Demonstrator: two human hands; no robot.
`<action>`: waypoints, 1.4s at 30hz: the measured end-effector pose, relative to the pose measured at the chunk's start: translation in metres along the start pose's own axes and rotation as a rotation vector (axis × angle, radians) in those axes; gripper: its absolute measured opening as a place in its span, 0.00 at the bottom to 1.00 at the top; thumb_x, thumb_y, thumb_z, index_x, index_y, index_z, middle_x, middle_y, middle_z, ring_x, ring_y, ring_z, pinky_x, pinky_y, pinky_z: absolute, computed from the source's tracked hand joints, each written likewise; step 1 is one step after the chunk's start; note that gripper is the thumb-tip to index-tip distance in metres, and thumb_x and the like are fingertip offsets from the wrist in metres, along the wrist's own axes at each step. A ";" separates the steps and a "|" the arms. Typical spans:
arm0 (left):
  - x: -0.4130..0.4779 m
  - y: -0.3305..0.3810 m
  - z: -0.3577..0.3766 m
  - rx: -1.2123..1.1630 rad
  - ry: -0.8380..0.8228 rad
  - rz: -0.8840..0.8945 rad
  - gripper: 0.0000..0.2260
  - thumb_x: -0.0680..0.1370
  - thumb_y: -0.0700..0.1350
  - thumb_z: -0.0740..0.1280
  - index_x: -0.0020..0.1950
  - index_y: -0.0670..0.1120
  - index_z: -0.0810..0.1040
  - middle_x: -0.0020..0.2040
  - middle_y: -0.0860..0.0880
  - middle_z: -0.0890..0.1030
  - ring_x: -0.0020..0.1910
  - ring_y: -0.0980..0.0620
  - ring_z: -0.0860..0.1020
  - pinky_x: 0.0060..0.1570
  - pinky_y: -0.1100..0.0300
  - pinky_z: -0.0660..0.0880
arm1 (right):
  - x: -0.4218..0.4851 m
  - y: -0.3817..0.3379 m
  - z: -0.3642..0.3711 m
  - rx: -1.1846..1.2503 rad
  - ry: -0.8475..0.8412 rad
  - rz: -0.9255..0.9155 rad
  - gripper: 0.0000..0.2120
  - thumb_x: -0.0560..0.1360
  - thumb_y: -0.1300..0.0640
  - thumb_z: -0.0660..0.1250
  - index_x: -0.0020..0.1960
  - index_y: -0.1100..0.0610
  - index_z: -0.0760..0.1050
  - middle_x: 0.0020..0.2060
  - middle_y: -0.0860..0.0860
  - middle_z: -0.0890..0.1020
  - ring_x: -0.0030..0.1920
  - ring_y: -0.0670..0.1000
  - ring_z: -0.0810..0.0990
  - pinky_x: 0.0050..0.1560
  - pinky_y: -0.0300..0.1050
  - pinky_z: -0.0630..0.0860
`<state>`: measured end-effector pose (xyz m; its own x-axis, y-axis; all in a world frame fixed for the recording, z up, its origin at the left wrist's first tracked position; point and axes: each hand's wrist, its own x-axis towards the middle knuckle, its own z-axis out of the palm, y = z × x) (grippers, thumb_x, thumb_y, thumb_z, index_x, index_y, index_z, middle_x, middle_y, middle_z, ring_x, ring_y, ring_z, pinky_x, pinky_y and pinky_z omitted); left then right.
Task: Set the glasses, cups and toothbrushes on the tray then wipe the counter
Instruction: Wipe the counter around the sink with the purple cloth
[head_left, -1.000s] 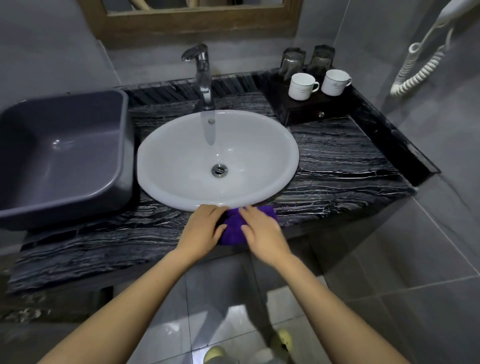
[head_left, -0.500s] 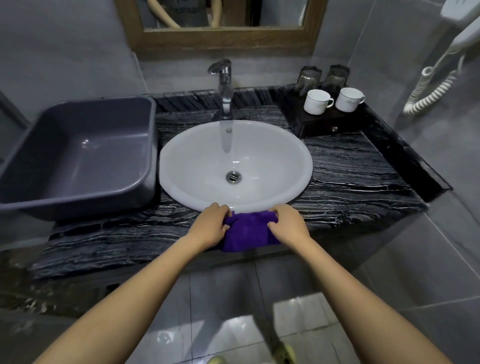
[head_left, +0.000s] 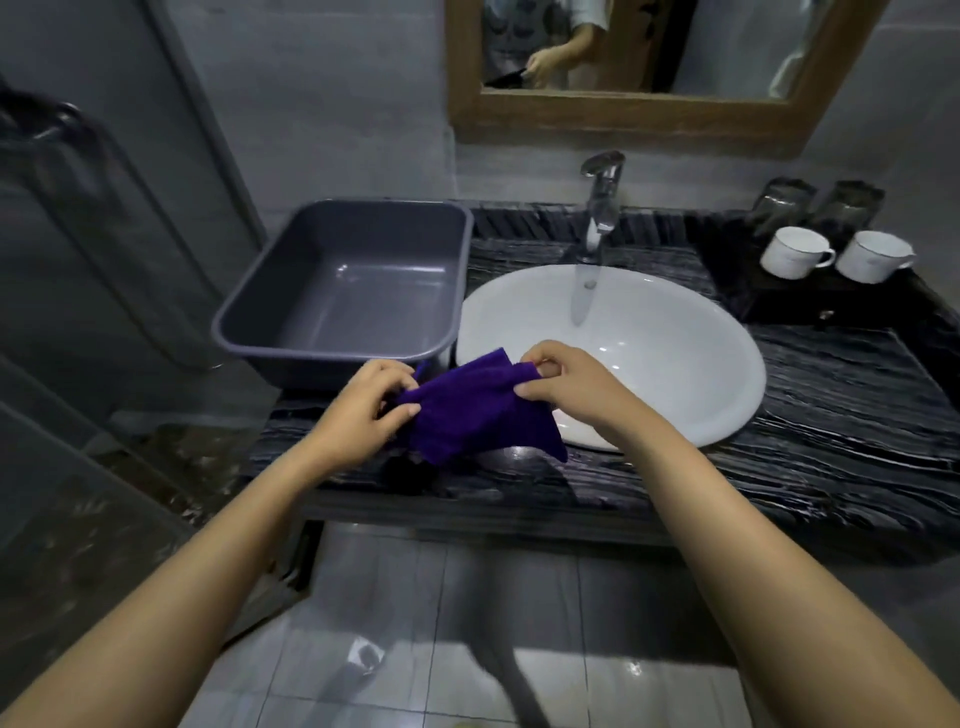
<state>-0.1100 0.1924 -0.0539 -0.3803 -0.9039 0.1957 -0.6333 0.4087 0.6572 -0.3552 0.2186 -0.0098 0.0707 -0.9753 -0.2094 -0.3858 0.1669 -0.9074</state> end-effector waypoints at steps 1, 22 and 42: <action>-0.004 -0.001 -0.008 -0.032 0.010 -0.009 0.05 0.73 0.36 0.68 0.48 0.42 0.77 0.50 0.48 0.76 0.48 0.53 0.75 0.48 0.67 0.70 | 0.002 -0.005 0.003 0.043 -0.018 0.000 0.08 0.71 0.66 0.66 0.41 0.54 0.74 0.38 0.54 0.79 0.41 0.52 0.78 0.43 0.45 0.73; -0.033 -0.044 0.014 -0.296 -0.127 -0.174 0.05 0.70 0.37 0.73 0.43 0.44 0.79 0.48 0.45 0.80 0.49 0.51 0.77 0.54 0.61 0.72 | 0.011 -0.014 0.050 0.118 -0.140 -0.024 0.08 0.73 0.64 0.66 0.45 0.51 0.78 0.40 0.53 0.84 0.40 0.50 0.82 0.43 0.44 0.77; 0.009 -0.088 0.015 0.059 0.003 -0.586 0.09 0.73 0.40 0.68 0.52 0.42 0.80 0.50 0.41 0.83 0.49 0.45 0.80 0.50 0.60 0.73 | 0.090 0.050 0.070 -0.202 0.050 0.263 0.06 0.73 0.64 0.65 0.49 0.64 0.76 0.37 0.63 0.76 0.37 0.58 0.77 0.35 0.45 0.72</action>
<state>-0.0677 0.1499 -0.1210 0.0470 -0.9815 -0.1857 -0.7739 -0.1533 0.6145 -0.3040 0.1494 -0.1000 -0.0987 -0.9091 -0.4047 -0.5598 0.3869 -0.7328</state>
